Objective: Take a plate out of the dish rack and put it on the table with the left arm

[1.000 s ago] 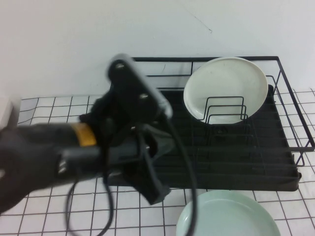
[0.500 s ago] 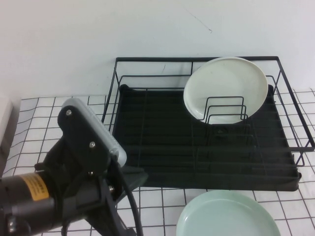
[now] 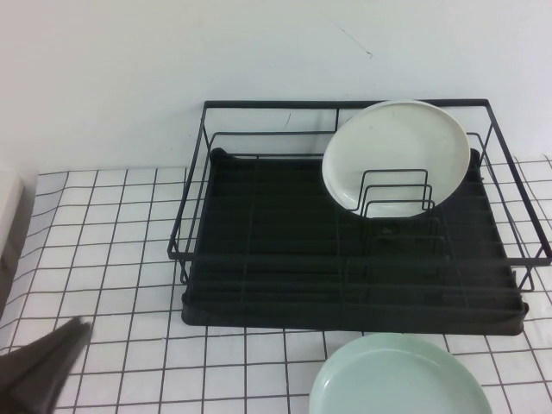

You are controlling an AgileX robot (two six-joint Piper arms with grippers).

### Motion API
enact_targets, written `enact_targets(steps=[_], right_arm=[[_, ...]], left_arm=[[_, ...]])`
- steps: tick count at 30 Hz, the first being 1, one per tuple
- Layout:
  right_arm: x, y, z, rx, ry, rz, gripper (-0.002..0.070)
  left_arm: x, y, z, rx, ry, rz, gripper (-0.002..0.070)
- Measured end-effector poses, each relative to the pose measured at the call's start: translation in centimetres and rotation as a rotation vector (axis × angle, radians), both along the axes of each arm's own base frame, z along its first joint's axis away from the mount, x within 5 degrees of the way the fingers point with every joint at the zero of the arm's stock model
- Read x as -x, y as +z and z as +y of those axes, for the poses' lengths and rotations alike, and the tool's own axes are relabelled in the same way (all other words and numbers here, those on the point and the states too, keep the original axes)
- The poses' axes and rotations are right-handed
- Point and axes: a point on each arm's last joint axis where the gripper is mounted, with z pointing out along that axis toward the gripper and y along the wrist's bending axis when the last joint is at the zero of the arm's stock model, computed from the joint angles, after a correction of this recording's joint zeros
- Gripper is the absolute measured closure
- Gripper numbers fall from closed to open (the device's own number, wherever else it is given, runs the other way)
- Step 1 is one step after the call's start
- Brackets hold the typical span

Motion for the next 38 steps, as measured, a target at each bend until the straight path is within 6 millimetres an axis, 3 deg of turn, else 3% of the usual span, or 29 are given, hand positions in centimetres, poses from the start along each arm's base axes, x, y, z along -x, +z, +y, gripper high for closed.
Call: enact_targets(steps=[6, 13, 17, 23, 38], right_arm=[[0.0, 0.0, 0.0, 0.000, 0.000, 0.000, 0.0678], [0.0, 0.0, 0.0, 0.000, 0.000, 0.000, 0.0678], [0.0, 0.0, 0.0, 0.000, 0.000, 0.000, 0.0678], [0.0, 0.0, 0.0, 0.000, 0.000, 0.000, 0.0678], [0.0, 0.0, 0.0, 0.000, 0.000, 0.000, 0.0678]], left_arm=[[1.7, -3.5, 3.4, 0.095, 0.228, -0.027, 0.0676], [2.9, -4.5, 5.0, 0.146, 0.439, 0.000, 0.0676], [3.2, -5.7, 5.5, 0.133, 0.534, 0.109, 0.0676], [3.5, -7.2, 5.4, 0.092, 0.554, 0.278, 0.0677], [3.5, -7.3, 5.4, 0.086, 0.554, 0.287, 0.0677]])
